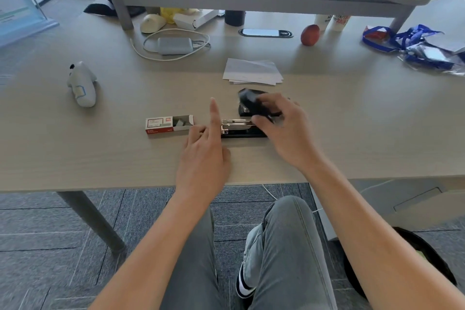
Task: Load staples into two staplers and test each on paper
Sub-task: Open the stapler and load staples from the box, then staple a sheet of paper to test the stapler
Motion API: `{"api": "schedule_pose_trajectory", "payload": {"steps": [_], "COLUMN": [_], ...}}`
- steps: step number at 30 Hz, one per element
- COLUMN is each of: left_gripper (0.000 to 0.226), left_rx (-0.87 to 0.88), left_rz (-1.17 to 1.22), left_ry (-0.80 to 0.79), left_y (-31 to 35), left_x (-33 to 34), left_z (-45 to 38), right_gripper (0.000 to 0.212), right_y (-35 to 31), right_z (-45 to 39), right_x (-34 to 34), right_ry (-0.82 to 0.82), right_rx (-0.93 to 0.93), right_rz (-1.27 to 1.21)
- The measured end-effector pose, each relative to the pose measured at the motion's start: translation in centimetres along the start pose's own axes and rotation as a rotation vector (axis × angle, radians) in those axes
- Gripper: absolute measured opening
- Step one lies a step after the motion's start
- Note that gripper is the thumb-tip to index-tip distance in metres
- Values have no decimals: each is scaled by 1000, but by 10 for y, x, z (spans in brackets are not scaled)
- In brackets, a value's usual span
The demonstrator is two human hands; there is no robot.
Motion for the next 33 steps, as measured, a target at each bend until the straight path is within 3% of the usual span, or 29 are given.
{"api": "schedule_pose_trajectory", "payload": {"steps": [3, 12, 20, 29, 33], "left_gripper": [95, 75, 80, 49, 38], "left_rx": [16, 35, 76, 76, 33], "left_rz": [16, -64, -14, 210, 269], "left_ry": [12, -40, -75, -35, -23], "left_y": [2, 0, 2, 23, 30], "left_x": [-3, -2, -6, -13, 2], "left_z": [1, 0, -4, -74, -127], "right_gripper": [40, 41, 36, 28, 19], "right_y": [-5, -2, -1, 19, 23], "right_z": [1, 5, 13, 20, 12], "right_x": [13, 15, 14, -22, -46], "right_ry": [-118, -149, -197, -136, -20], "right_rx": [-84, -83, -27, 126, 158], "right_rz": [234, 247, 323, 331, 154]}}
Point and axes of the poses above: each hand's wrist, its own z-axis away from the middle knuckle, its own x-axis out of the palm, y = z × x, the point moved 4 cm from there along -z, towards the middle knuckle
